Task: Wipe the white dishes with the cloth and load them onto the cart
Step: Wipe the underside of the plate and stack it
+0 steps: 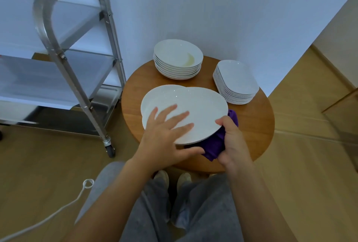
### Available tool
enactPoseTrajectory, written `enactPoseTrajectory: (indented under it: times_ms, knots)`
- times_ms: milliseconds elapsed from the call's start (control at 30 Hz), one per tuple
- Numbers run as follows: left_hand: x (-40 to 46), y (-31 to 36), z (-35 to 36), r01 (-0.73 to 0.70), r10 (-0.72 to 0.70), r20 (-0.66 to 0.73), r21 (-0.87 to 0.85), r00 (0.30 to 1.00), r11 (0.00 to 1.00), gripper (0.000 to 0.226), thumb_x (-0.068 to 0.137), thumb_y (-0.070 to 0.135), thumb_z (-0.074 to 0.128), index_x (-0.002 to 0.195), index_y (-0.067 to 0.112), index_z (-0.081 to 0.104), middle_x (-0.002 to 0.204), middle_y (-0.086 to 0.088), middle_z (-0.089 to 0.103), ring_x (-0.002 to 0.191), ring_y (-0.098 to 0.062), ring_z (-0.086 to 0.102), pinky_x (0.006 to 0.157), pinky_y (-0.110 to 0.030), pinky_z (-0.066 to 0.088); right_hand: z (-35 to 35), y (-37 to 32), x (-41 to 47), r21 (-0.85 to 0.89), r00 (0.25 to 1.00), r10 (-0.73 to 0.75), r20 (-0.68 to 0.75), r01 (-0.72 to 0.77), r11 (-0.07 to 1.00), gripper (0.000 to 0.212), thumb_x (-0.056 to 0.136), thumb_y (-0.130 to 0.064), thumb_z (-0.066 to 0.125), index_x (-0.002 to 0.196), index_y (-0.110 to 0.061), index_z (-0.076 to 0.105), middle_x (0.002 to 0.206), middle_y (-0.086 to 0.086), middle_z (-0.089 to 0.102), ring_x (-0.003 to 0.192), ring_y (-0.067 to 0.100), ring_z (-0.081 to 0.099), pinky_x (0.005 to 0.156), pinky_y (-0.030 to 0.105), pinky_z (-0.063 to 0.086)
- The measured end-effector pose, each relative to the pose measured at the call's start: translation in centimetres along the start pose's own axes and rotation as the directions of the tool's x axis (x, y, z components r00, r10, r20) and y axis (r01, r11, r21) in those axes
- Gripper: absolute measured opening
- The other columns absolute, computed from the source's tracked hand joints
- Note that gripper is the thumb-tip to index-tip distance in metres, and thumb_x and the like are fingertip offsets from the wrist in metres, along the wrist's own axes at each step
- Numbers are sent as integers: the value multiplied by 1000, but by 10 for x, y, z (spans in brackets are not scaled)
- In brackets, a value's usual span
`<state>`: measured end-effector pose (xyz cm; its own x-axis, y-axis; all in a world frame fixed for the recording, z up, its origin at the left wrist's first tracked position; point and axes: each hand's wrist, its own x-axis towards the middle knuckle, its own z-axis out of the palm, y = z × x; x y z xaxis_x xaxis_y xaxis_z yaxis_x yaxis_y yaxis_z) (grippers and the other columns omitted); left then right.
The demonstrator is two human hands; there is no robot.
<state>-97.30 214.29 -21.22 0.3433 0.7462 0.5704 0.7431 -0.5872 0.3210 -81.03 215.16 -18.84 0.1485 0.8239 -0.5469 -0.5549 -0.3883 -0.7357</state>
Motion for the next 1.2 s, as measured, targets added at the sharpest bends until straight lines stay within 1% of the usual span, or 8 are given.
enactPoseTrajectory:
  times_ms: [67, 167, 233, 367, 567, 900, 1000, 1200]
  knots:
    - [-6, -7, 8, 293, -307, -100, -133, 946, 947, 61, 76, 59, 55, 126, 23, 56, 139, -9, 49, 133, -33, 36, 106, -59, 23, 0, 8, 4, 19, 1000, -24, -7, 24, 1000, 26, 75, -6, 63, 96, -19, 58, 97, 7, 66, 89, 27, 63, 58, 38, 58]
    - [-8, -27, 12, 752, -824, -12, -404, 566, 522, 58, 83, 50, 59, 134, 32, 39, 136, 3, 43, 124, -18, 41, 94, -38, 42, 1, 12, 11, 7, 998, -35, -49, 36, 999, 26, 76, -6, 61, 97, -21, 56, 97, 5, 65, 90, 26, 63, 59, 38, 57]
    - [-10, -45, 16, 806, -872, 203, -514, 446, 293, 28, 89, 38, 58, 112, 25, 49, 112, 4, 57, 101, -16, 57, 68, -23, 49, 0, 10, 16, -25, 997, -42, -68, 40, 999, 26, 77, -8, 62, 96, -24, 54, 98, 4, 64, 90, 25, 62, 61, 38, 57]
    - [-9, -60, 22, 812, -856, 240, -505, 458, 293, 18, 95, 26, 50, 78, 28, 52, 83, 3, 62, 73, -14, 60, 56, -22, 47, 2, 11, 26, -137, 988, -147, -53, 138, 981, 25, 81, -7, 63, 89, -29, 54, 93, -1, 63, 85, 22, 63, 65, 36, 57]
    - [4, -77, 34, 800, -921, 135, -551, 365, 237, 23, 96, 25, 48, 73, 27, 50, 77, 6, 58, 70, -13, 58, 62, -27, 48, 8, 4, 44, -378, 924, -380, -48, 335, 863, 31, 84, -10, 66, 87, -37, 50, 90, -15, 57, 83, 16, 58, 68, 29, 51]
    - [14, -98, 55, 882, -932, 101, -372, 347, 288, 22, 97, 24, 45, 75, 25, 45, 80, 3, 55, 70, -13, 55, 54, -18, 43, 6, 2, 62, -321, 908, -398, -129, 342, 883, 37, 84, -10, 65, 104, -36, 47, 92, -14, 56, 86, 13, 57, 72, 31, 50]
    - [16, -101, 56, 898, -926, 112, -308, 361, 313, 6, 96, 24, 47, 94, 18, 45, 87, 2, 52, 67, -9, 50, 49, -15, 36, 6, 3, 62, -285, 888, -440, -136, 390, 876, 39, 84, -9, 65, 105, -36, 48, 94, -15, 56, 88, 12, 58, 67, 27, 50]
    - [15, -101, 58, 899, -891, 132, -2, 434, 438, 50, 95, 25, 46, 140, 18, 25, 114, -4, 54, 72, -9, 42, 43, -15, 28, 8, 2, 62, -290, 867, -485, -113, 439, 851, 38, 84, -8, 66, 105, -34, 48, 95, -14, 56, 89, 12, 59, 66, 24, 50]
